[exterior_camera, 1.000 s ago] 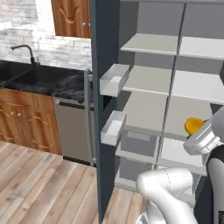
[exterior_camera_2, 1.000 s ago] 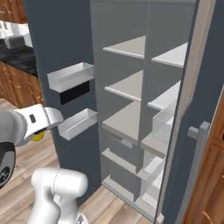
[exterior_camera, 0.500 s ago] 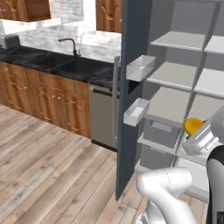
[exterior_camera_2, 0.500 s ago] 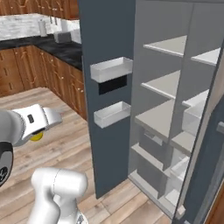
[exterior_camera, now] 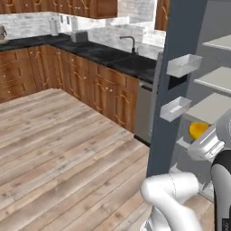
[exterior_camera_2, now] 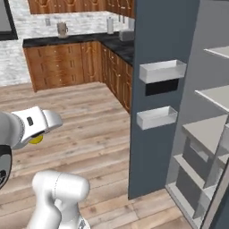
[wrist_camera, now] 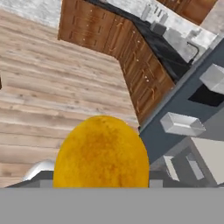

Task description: Retrieve the kiwi and mango from the fridge and place them into the bowl on the dining table.

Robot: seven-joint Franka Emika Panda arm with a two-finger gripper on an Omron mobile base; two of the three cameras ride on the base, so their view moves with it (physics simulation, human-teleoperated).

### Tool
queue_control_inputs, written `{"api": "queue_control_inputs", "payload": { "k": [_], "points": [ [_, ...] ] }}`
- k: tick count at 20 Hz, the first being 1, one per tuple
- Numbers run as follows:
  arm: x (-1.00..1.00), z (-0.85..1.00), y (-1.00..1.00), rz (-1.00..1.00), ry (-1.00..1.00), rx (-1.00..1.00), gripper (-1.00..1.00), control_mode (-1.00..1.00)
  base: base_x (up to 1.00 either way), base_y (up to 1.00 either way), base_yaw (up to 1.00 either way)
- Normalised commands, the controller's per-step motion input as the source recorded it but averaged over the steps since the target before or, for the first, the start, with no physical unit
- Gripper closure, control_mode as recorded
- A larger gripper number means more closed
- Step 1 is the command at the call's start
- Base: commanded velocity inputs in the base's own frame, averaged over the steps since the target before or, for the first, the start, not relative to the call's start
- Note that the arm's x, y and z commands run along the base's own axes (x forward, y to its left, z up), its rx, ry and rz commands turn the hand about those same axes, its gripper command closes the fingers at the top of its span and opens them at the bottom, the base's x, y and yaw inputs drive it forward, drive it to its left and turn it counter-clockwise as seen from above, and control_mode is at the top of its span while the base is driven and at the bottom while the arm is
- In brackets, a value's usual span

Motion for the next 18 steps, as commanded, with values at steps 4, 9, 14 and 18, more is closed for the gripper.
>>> {"api": "queue_control_inputs", "payload": {
  "k": [4,9,14,18],
  "points": [
    [0.0,0.0,0.0,0.0,0.0,0.0,1.0,1.0,-0.7,0.0,0.57],
    [0.0,0.0,0.0,0.0,0.0,0.0,1.0,1.0,-0.84,0.0,0.51],
    [0.0,0.0,0.0,0.0,0.0,0.0,1.0,1.0,-1.0,0.0,0.35],
    [0.0,0.0,0.0,0.0,0.0,0.0,1.0,1.0,-1.0,0.0,0.26]
  ]
}}
